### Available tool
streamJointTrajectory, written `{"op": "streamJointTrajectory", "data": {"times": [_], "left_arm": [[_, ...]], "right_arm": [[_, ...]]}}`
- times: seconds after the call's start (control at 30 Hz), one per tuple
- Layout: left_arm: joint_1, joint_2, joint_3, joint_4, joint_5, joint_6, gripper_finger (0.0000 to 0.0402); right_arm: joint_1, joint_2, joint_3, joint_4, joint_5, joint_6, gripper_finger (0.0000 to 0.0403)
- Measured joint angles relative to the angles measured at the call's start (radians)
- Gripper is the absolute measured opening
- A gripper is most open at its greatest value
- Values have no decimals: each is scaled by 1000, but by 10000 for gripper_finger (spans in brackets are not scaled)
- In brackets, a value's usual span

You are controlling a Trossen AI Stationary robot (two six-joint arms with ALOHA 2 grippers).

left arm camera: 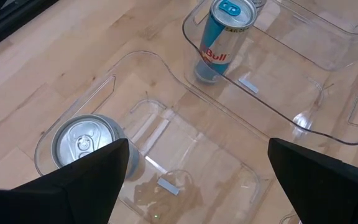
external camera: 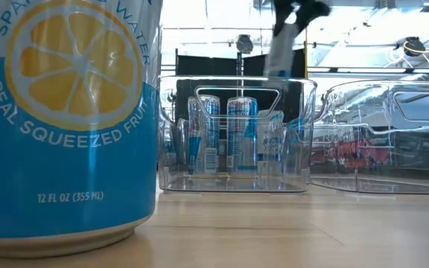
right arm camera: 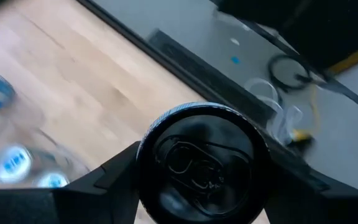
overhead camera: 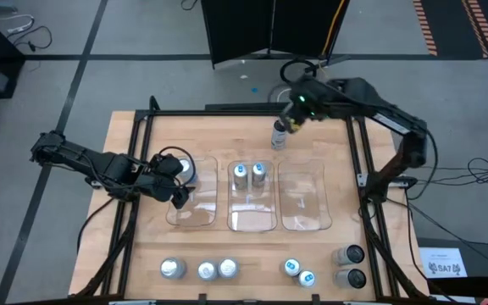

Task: Sort soda cans
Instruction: Put the top white-blue soda can into the right transparent bin

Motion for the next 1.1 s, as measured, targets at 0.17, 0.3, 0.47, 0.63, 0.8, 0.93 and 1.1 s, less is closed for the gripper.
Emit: {"op": "streamJointTrajectory", "data": {"times": [0.17,0.3,0.47,0.63,0.8,0.93,1.1], "left_arm": [[0,0,0,0,0,0,393],[0,0,0,0,0,0,393],[0,0,0,0,2,0,393],[0,0,0,0,4,0,393],[0,0,0,0,8,0,393],[0,0,0,0,8,0,393],[0,0,0,0,8,0,393]], "right_arm": [[126,-98,-9,-160,93,167,246],[248,-210,-94,-144,108,277,246],[388,-353,-330,-151,98,476,247],[487,-461,-587,-152,89,687,247],[528,-503,-771,-39,21,760,247],[534,-495,-836,74,-12,719,247],[515,-458,-841,71,-22,710,247]]}}
